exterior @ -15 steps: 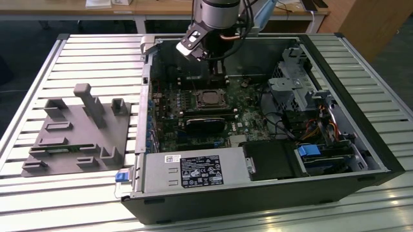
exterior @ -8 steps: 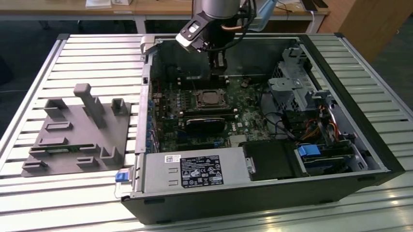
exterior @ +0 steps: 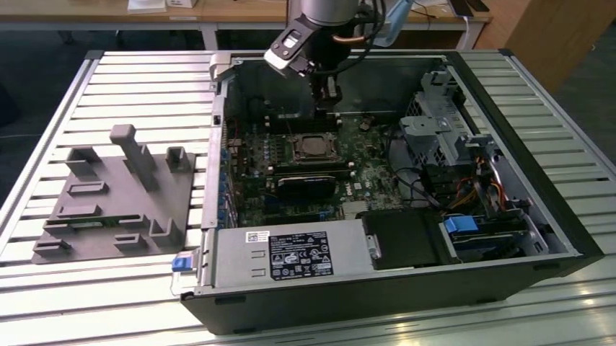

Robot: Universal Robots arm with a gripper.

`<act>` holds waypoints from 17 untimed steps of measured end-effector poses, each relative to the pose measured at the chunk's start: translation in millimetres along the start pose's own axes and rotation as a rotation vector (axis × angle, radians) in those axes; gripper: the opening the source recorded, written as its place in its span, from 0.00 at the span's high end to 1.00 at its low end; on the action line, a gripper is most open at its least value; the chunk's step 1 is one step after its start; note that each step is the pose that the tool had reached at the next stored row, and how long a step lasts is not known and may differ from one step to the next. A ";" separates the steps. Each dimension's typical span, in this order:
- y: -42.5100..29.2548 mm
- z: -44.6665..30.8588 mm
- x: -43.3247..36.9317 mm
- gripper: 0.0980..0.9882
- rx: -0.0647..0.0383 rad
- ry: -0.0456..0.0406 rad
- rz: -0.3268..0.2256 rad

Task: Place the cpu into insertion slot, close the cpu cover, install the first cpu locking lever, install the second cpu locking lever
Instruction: 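Install the first cpu locking lever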

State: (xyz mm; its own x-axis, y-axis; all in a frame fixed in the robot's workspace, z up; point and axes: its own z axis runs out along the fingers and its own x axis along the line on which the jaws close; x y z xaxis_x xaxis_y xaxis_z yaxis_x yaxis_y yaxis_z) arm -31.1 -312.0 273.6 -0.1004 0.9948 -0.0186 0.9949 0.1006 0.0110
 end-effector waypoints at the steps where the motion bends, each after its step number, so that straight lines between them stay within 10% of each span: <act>1: 0.0 0.0 0.0 0.99 0.000 0.0002 -0.019; 17: 0.0 0.1 0.0 0.99 -0.005 0.0027 -0.240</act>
State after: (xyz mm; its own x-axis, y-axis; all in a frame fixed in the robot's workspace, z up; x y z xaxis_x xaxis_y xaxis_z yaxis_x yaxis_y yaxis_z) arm -31.1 -312.0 273.5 -0.3344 0.9422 -0.0186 0.9423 0.3346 0.0111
